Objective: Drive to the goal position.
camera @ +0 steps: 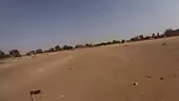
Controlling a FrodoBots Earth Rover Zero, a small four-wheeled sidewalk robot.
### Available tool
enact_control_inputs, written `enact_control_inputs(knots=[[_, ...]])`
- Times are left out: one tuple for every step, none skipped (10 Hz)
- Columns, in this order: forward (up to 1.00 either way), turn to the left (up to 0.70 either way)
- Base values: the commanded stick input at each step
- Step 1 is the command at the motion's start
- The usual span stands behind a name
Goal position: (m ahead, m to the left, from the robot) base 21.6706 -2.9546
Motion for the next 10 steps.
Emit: enact_control_inputs(knots=[[0.5,0.0],[0.5,0.0],[0.5,0.0],[0.5,0.0],[0.5,0.0],[0.5,0.0],[0.5,0.0],[0.5,0.0],[0.5,0.0],[0.5,0.0]])
